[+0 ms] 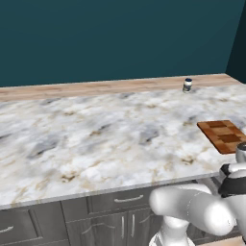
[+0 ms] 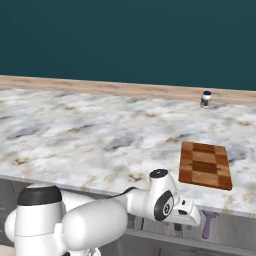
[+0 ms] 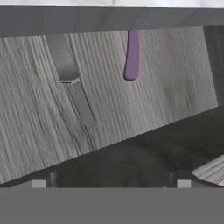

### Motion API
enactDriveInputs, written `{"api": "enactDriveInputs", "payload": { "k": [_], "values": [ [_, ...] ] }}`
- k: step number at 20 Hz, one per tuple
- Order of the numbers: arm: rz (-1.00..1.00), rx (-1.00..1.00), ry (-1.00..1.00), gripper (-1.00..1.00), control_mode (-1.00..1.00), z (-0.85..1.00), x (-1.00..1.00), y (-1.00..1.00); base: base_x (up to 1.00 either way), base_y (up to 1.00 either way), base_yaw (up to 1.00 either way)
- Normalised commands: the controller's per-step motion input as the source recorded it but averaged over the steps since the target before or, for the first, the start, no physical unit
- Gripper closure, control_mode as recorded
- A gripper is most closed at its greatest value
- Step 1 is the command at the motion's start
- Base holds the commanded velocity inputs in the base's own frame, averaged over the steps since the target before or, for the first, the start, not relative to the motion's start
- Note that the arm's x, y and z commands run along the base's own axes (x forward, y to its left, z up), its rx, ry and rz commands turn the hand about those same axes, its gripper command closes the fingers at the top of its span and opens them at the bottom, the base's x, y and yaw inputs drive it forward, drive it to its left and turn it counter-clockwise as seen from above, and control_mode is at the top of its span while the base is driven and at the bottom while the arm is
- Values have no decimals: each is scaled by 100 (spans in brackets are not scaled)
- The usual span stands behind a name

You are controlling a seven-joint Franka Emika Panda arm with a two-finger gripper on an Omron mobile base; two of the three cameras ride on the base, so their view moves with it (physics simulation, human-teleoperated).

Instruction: Open the drawer on the right and place the cutting tools on the cutting board.

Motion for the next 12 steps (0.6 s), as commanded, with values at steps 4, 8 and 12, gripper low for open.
{"api": "enactDriveInputs", "payload": {
  "k": [4, 8, 12],
  "values": [
    [9, 11, 0, -100, -100, -23, 0, -3, 0, 0, 0],
    [6, 8, 0, -100, -100, -16, 2, 0, 0, 0, 0],
    [4, 3, 2, -100, -100, -16, 1, 0, 0, 0, 0]
  ]
}}
